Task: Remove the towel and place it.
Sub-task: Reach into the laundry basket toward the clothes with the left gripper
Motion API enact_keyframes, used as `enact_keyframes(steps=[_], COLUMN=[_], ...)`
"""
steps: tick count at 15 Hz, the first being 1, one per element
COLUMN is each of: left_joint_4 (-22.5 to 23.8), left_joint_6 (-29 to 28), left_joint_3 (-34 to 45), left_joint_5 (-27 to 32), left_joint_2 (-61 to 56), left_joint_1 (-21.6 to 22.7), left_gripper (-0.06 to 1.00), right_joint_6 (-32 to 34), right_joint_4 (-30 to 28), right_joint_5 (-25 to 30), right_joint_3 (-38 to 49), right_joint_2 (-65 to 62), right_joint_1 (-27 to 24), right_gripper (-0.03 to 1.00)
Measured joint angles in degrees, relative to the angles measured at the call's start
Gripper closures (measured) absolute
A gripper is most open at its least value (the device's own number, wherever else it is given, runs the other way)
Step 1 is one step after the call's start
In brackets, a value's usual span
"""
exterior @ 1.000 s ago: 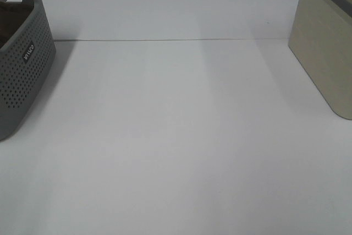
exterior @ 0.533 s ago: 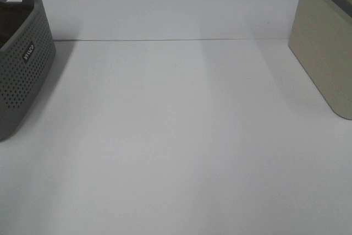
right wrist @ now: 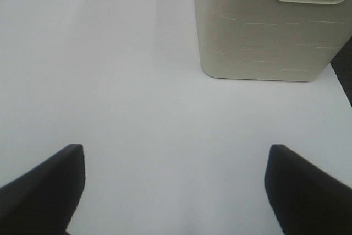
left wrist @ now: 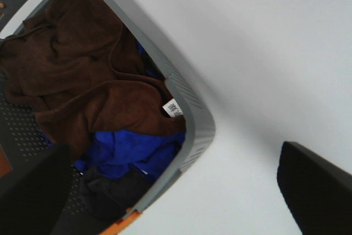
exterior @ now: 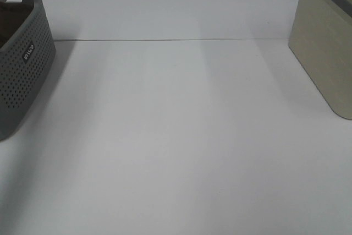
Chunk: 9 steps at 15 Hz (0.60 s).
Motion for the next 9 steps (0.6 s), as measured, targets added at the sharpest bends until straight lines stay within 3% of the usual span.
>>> enact_keyframes(steps=[4, 9], left_joint_4=[5.1, 4.3], left_joint_6=[3.32, 11.69], left_joint_3=[-5.1, -9.17], left_joint_5=[-0.11, 0.0], left_joint_2=[7.96, 18.56], left_joint_1=[1.38, 14.55], left_gripper=[0.01, 0.01], right_joint_6=[0.0, 0.0], right_joint_4=[0.0, 0.0], right_joint_5=[0.0, 0.0], right_joint_3=[0.0, 0.0], right_joint_2=[0.0, 0.0], right_joint_1=[0.0, 0.0], right_gripper=[0.12, 0.12])
